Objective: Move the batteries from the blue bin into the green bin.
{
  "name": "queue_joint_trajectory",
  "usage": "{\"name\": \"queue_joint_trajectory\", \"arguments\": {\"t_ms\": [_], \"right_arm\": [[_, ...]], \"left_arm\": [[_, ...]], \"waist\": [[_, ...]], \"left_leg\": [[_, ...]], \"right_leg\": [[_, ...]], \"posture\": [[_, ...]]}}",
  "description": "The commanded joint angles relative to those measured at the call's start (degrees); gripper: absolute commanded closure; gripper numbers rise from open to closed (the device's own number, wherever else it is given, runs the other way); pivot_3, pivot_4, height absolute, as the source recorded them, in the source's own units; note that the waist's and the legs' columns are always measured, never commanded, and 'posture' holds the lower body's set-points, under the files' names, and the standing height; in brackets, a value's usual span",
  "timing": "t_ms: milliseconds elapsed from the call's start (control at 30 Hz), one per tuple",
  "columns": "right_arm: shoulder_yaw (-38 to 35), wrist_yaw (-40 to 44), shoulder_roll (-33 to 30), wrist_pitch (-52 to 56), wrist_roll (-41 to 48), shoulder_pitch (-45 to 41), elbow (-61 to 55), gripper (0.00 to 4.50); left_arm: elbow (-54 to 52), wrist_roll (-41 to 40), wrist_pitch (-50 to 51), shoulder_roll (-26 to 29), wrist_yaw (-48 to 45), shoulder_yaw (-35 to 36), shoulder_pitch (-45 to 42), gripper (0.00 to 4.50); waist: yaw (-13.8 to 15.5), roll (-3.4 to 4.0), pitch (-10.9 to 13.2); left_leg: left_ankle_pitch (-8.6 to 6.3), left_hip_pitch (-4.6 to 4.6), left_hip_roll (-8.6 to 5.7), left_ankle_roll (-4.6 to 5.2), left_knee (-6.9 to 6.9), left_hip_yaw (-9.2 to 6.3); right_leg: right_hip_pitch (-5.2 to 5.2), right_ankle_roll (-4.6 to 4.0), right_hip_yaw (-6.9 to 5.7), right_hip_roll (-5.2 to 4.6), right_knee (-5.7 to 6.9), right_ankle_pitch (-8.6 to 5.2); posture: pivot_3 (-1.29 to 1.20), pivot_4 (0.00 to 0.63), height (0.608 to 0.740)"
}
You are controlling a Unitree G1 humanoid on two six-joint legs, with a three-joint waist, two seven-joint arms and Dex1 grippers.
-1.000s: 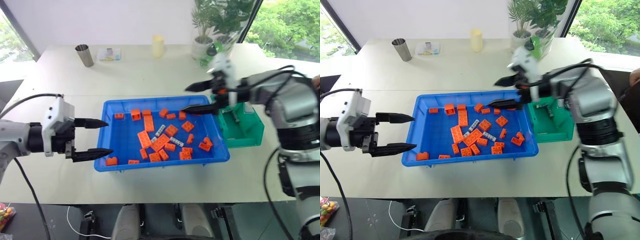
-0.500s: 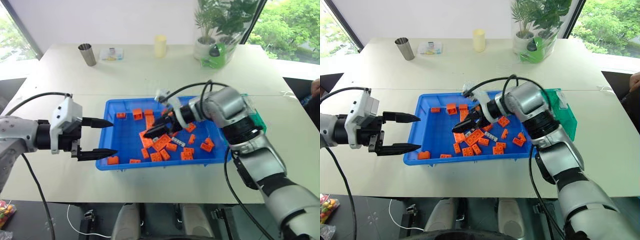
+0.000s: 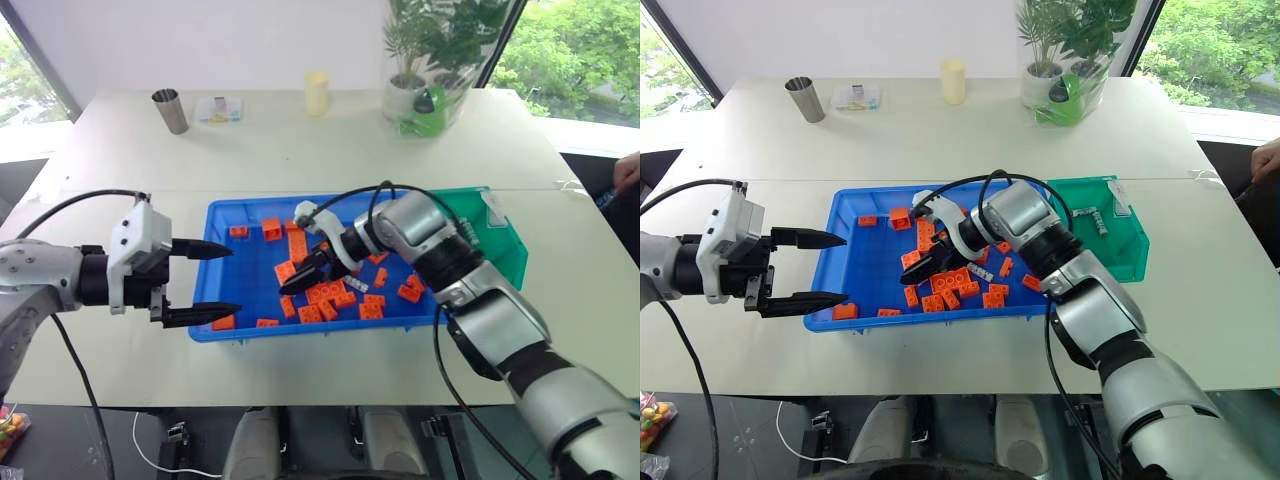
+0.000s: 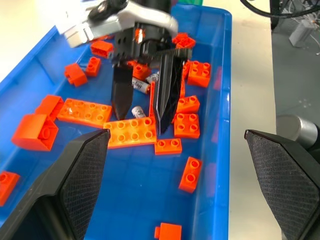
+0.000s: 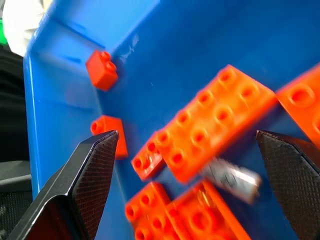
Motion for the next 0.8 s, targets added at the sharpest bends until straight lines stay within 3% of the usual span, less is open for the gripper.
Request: {"name": "queue_joint_trajectory", "arguments": {"t_ms": [33, 67, 133, 300, 467, 767, 800], "right_arm": [[-0.9, -1.3, 2.6, -1.1, -1.4, -0.9, 4.3, 0.56], [-1.4, -1.7, 3.2, -1.7, -1.7, -1.1, 5.2, 0.85], [-1.9, -2.0, 3.9, -2.4, -2.3, -1.5, 6.4, 2.13], [-3.7, -1.0, 6.3, -0.1, -0.1, -2.2, 2.6, 4.34], [-3.8, -1.6, 10.3, -1.7, 1.0, -0.4, -3.2, 4.37], [5.7, -3.5, 10.3, -20.5, -9.5, 4.7, -6.9, 4.37], [6.2, -3.9, 9.8, -22.5, -10.9, 4.8, -7.1, 3.30]], "left_arm": [[-1.0, -0.6, -0.6, -0.1, 0.8, 2.3, -0.3, 0.00], [-0.9, -0.6, -0.7, -0.2, 0.9, 2.2, -0.4, 0.00], [-0.8, -0.8, -0.6, -0.2, 1.0, 2.2, -0.6, 0.00], [-0.6, -0.7, -0.7, 0.0, 1.0, 2.2, -0.7, 0.00], [-0.3, -0.8, -0.6, -0.4, 1.4, 1.1, -1.9, 0.00], [-0.1, -0.6, -0.5, -1.3, 1.3, -0.2, -3.1, 0.00], [0.0, -0.7, -0.4, -1.4, 1.4, -0.3, -3.3, 0.00]], "waist": [[-0.1, 0.00, 0.0], [-0.1, 0.00, 0.0], [0.0, -0.01, 0.0], [0.0, 0.00, 0.0], [-0.7, 0.00, 0.0], [-1.0, -0.01, 0.0], [-1.1, -0.02, 0.0]], "left_leg": [[0.00, 0.00, 0.00, 0.00, 0.00, -0.01], [0.00, 0.00, 0.00, 0.00, 0.00, -0.01], [0.00, -0.01, 0.00, 0.00, 0.00, -0.01], [0.00, -0.02, 0.00, -0.01, -0.01, -0.02], [0.00, -0.05, 0.01, -0.01, -0.05, -0.05], [0.00, -0.05, -0.02, -0.01, -0.06, -0.06], [0.00, -0.05, -0.02, -0.02, -0.06, -0.07]], "right_leg": [[0.01, 0.00, 0.00, 0.00, 0.00, 0.00], [0.01, 0.00, 0.00, 0.00, 0.00, 0.00], [0.01, 0.00, 0.00, -0.02, -0.01, 0.00], [0.00, -0.01, 0.00, -0.03, -0.01, -0.01], [-0.04, 0.07, -0.02, -0.02, 0.00, 0.04], [-0.01, 0.08, -0.02, -0.06, -0.04, 0.04], [-0.02, 0.06, -0.02, -0.06, -0.04, 0.03]], "posture": [[0.00, 0.150, 0.736], [0.00, 0.150, 0.736], [0.00, 0.150, 0.736], [0.00, 0.150, 0.736], [0.00, 0.150, 0.736], [0.00, 0.150, 0.736], [0.00, 0.150, 0.736]]}}
